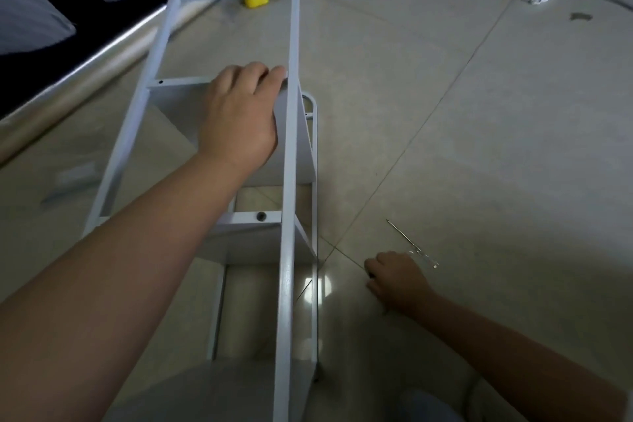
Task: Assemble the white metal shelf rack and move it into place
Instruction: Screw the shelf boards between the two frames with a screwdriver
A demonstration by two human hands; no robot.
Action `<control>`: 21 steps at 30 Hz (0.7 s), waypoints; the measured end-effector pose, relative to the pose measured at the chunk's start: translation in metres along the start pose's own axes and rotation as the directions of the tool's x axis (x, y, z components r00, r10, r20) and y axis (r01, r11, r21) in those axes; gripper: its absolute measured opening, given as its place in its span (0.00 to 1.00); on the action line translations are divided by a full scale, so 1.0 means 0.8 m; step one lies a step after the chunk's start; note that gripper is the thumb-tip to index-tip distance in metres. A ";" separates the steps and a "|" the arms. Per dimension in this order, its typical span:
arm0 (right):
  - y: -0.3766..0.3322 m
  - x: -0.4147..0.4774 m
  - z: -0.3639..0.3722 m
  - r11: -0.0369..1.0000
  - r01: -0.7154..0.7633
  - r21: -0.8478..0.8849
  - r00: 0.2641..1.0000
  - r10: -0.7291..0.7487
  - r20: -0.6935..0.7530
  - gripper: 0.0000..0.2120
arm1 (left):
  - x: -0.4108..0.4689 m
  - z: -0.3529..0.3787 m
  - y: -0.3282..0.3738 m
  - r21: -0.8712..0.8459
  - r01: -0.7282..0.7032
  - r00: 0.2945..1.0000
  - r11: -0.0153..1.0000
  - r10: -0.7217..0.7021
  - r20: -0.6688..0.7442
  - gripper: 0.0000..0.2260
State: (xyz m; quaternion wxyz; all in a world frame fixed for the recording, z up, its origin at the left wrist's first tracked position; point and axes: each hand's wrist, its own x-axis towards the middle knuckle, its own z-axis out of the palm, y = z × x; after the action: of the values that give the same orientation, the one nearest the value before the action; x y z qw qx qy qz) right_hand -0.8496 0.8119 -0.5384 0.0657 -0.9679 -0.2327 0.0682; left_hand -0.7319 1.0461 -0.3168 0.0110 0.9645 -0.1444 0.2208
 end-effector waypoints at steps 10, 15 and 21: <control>0.010 0.010 0.023 1.000 -0.010 -0.009 0.992 0.011 0.123 0.19 | -0.001 0.008 -0.001 -0.055 -0.016 0.996 0.998 0.011 -0.084 0.19; 0.020 0.012 -0.007 0.997 0.070 -0.014 0.997 -0.070 -0.012 0.13 | 0.003 0.001 0.000 -0.118 -0.005 0.999 0.993 -0.001 -0.050 0.20; 0.023 0.063 -0.140 0.968 0.093 0.235 0.898 0.021 -0.440 0.15 | -0.002 -0.016 -0.032 -0.109 0.069 0.997 0.992 -0.065 0.034 0.20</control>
State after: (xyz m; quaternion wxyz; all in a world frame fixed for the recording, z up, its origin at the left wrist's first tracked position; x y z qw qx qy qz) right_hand -0.7787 0.8083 -0.4367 0.2391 -0.9377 -0.2194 -0.1242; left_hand -0.7313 1.0725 -0.3046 0.0693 0.9700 -0.1241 0.1973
